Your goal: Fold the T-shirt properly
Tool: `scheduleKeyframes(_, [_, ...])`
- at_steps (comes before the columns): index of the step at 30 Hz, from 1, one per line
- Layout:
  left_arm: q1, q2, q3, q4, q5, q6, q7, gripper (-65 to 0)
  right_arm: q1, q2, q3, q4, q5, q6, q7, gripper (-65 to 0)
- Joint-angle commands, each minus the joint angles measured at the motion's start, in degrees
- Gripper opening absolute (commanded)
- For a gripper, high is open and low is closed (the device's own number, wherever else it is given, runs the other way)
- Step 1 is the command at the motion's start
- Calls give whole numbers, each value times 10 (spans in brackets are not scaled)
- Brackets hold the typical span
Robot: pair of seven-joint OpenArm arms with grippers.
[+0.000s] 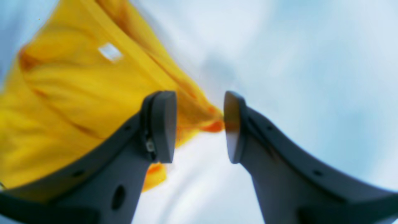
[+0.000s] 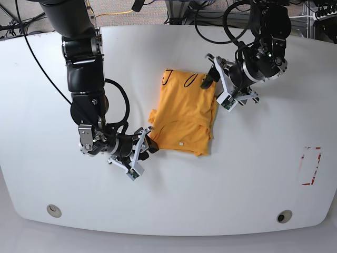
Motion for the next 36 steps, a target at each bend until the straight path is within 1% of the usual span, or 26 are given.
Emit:
scheduleKeyframes(1, [-14, 9, 0, 17, -6, 0, -6, -336, -7, 5, 34, 88, 7, 2, -35, -412])
scheduleKeyframes(5, [-39, 36, 1, 14, -2, 4, -6, -333, -38, 5, 83, 194, 7, 2, -107, -412])
scheduleKeyframes(6, [-47, 41, 1, 14, -1, 4, -6, -332, -45, 4, 98, 213, 8, 2, -121, -412])
scheduleKeyframes(8, [-69, 52, 2, 9, -1, 15, -7, -331, -55, -2, 124, 239, 8, 2, -140, -412])
scheduleKeyframes(9, [-85, 63, 3, 0, -1, 33, -7, -329, -61, -4, 144, 255, 8, 2, -148, -412])
scheduleKeyframes(11, [-102, 74, 10, -14, 0, 59, -7, -304, -69, -4, 165, 273, 8, 2, -157, -412])
scheduleKeyframes(12, [-112, 79, 18, -26, 0, 76, -8, -278, -77, -3, 175, 284, 8, 2, -164, -412])
scheduleKeyframes(13, [-123, 85, 25, -41, 3, 100, -8, -249, -85, -2, 188, 294, 8, 2, -171, -412])
scheduleKeyframes(15, [-140, 92, 36, -63, 18, 137, -13, -219, -95, -2, 209, 306, 8, 2, -180, -412])
scheduleKeyframes(16, [-150, 102, 46, -84, 32, 163, -31, -211, -101, -2, 224, 313, 8, 2, -183, -412])
scheduleKeyframes(17, [-154, 108, 55, -99, 44, 175, -49, -206, -105, -2, 233, 318, 8, 2, -184, -412])
scheduleKeyframes(19, [-156, 114, 77, -126, 67, 185, -82, -204, -115, -2, 242, 323, 8, 2, -188, -412])
scheduleKeyframes(22, [-156, 117, 113, -161, 103, 186, -128, -204, -129, -2, 251, 335, 8, 2, -188, -412])
scheduleKeyframes(24, [-156, 118, 144, -193, 141, 191, -161, -204, -140, -2, 258, 346, 8, 2, -188, -412])
scheduleKeyframes(26, [-156, 119, 159, -219, 163, 209, -183, -204, -146, -2, 260, 353, 8, 2, -188, -412])
scheduleKeyframes(27, [-156, 119, 165, -241, 175, 228, -198, -204, -149, -2, 260, 359, 8, 2, -188, -412])
scheduleKeyframes(29, [-156, 119, 165, -275, 180, 249, -219, -203, -154, -2, 260, 360, 8, 2, -188, -412])
scheduleKeyframes(30, [-157, 117, 165, -302, 181, 254, -231, -203, -156, -2, 260, 363, 8, 2, -188, -412])
scheduleKeyframes(33, [-168, 107, 161, -363, 179, 247, -244, -203, -158, -2, 260, 366, 8, 2, -189, -412])
scheduleKeyframes(34, [-170, 97, 156, -372, 177, 236, -239, -203, -162, -2, 260, 371, 8, 2, -190, -412])
scheduleKeyframes(36, [-169, 82, 141, -375, 166, 200, -220, -203, -167, -2, 262, 381, 8, 2, -193, -412])
